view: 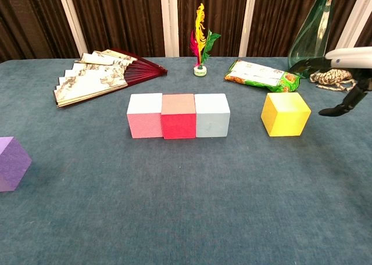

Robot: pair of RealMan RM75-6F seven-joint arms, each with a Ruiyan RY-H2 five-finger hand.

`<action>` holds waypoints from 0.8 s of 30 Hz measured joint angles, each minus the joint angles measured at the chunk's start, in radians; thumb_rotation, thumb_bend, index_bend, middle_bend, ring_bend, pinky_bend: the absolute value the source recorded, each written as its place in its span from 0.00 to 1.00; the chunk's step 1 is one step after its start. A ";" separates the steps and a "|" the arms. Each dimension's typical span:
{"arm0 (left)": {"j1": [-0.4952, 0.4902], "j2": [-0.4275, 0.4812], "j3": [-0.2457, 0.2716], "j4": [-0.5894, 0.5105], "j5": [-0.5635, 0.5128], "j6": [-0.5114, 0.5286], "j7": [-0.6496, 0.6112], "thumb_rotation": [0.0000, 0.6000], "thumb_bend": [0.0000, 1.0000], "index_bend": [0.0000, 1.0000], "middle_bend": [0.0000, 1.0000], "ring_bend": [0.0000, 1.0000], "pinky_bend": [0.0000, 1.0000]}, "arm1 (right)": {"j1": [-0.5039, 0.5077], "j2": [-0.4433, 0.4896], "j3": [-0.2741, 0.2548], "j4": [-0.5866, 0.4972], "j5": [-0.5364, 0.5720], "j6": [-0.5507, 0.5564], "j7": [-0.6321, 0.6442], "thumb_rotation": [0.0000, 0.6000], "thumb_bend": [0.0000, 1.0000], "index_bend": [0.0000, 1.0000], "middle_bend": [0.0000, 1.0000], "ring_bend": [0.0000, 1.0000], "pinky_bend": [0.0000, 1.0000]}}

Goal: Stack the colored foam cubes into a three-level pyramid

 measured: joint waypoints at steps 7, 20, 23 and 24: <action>0.006 0.001 -0.010 0.008 -0.007 -0.017 -0.006 1.00 0.12 0.00 0.01 0.00 0.02 | 0.048 -0.054 -0.003 0.047 0.048 -0.014 -0.032 1.00 0.32 0.00 0.00 0.00 0.00; 0.015 0.005 -0.028 0.027 -0.027 -0.046 -0.018 1.00 0.12 0.00 0.01 0.00 0.02 | 0.130 -0.122 -0.028 0.148 0.166 -0.057 -0.093 1.00 0.32 0.00 0.00 0.00 0.00; 0.016 0.004 -0.031 0.032 -0.029 -0.051 -0.017 1.00 0.12 0.00 0.01 0.00 0.02 | 0.141 -0.133 -0.035 0.162 0.178 -0.058 -0.101 1.00 0.32 0.00 0.00 0.00 0.00; 0.016 0.003 -0.031 0.032 -0.029 -0.053 -0.016 1.00 0.12 0.00 0.01 0.00 0.02 | 0.143 -0.136 -0.036 0.166 0.181 -0.058 -0.101 1.00 0.32 0.00 0.00 0.00 0.00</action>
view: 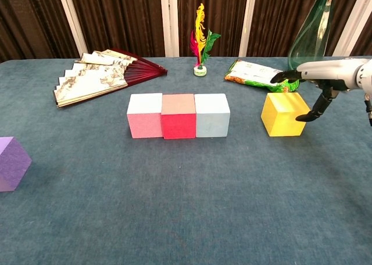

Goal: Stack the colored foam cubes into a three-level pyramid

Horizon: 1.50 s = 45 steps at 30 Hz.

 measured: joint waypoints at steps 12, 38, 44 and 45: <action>0.003 -0.006 -0.007 0.002 -0.005 -0.013 0.006 1.00 0.12 0.00 0.01 0.00 0.02 | 0.022 -0.062 -0.011 0.093 0.047 -0.012 0.022 1.00 0.32 0.00 0.29 0.15 0.01; 0.015 0.001 -0.019 -0.009 0.021 -0.031 -0.019 1.00 0.12 0.00 0.01 0.00 0.02 | -0.024 0.140 0.114 -0.236 -0.047 0.112 0.176 1.00 0.32 0.00 0.48 0.35 0.12; 0.018 0.007 -0.021 -0.023 0.029 -0.036 -0.030 1.00 0.12 0.00 0.01 0.00 0.02 | 0.036 0.181 0.138 -0.323 -0.046 0.099 0.122 1.00 0.32 0.00 0.48 0.35 0.12; 0.018 0.008 -0.021 -0.024 0.030 -0.037 -0.031 1.00 0.12 0.00 0.01 0.00 0.02 | 0.047 0.180 0.139 -0.329 -0.031 0.098 0.107 1.00 0.32 0.00 0.48 0.35 0.12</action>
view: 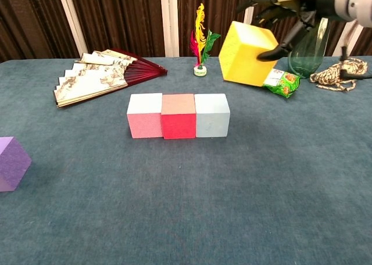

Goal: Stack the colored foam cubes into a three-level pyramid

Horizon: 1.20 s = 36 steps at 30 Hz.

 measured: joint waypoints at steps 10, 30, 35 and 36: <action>0.002 0.010 -0.004 0.002 -0.009 -0.021 -0.026 1.00 0.12 0.00 0.01 0.00 0.02 | 0.158 -0.079 -0.017 -0.011 0.176 0.022 -0.196 1.00 0.32 0.00 0.48 0.35 0.12; 0.004 0.025 -0.007 0.022 -0.031 -0.060 -0.064 1.00 0.12 0.00 0.01 0.00 0.02 | 0.294 -0.230 -0.103 0.143 0.352 0.040 -0.355 1.00 0.32 0.00 0.48 0.35 0.12; 0.000 0.024 -0.009 0.024 -0.038 -0.067 -0.066 1.00 0.12 0.00 0.01 0.00 0.02 | 0.315 -0.243 -0.111 0.155 0.407 0.039 -0.372 1.00 0.32 0.00 0.48 0.35 0.12; 0.000 0.023 -0.010 0.025 -0.038 -0.067 -0.066 1.00 0.12 0.00 0.01 0.00 0.02 | 0.319 -0.245 -0.111 0.157 0.420 0.039 -0.373 1.00 0.32 0.00 0.48 0.35 0.12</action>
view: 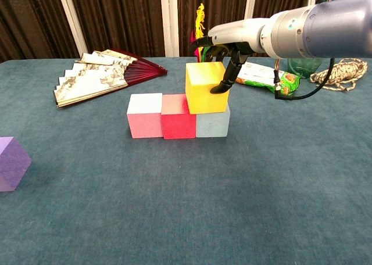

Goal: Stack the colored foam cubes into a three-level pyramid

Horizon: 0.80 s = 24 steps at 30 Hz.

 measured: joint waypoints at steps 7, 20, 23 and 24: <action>-0.003 -0.002 -0.002 0.003 -0.008 -0.005 0.000 1.00 0.12 0.00 0.01 0.00 0.02 | 0.040 -0.010 0.007 0.005 0.117 0.020 -0.025 1.00 0.32 0.00 0.47 0.35 0.12; -0.003 -0.002 -0.002 0.005 -0.013 -0.008 -0.004 1.00 0.12 0.00 0.01 0.00 0.02 | 0.080 -0.029 -0.002 0.018 0.185 0.039 -0.057 1.00 0.32 0.00 0.48 0.35 0.12; -0.002 -0.001 -0.002 0.005 -0.014 -0.008 -0.005 1.00 0.12 0.00 0.01 0.00 0.02 | 0.084 -0.032 -0.001 0.020 0.191 0.040 -0.057 1.00 0.32 0.00 0.48 0.35 0.12; -0.003 -0.001 -0.002 0.006 -0.014 -0.009 -0.005 1.00 0.12 0.00 0.01 0.00 0.02 | 0.085 -0.033 0.000 0.021 0.193 0.041 -0.056 1.00 0.32 0.00 0.48 0.35 0.12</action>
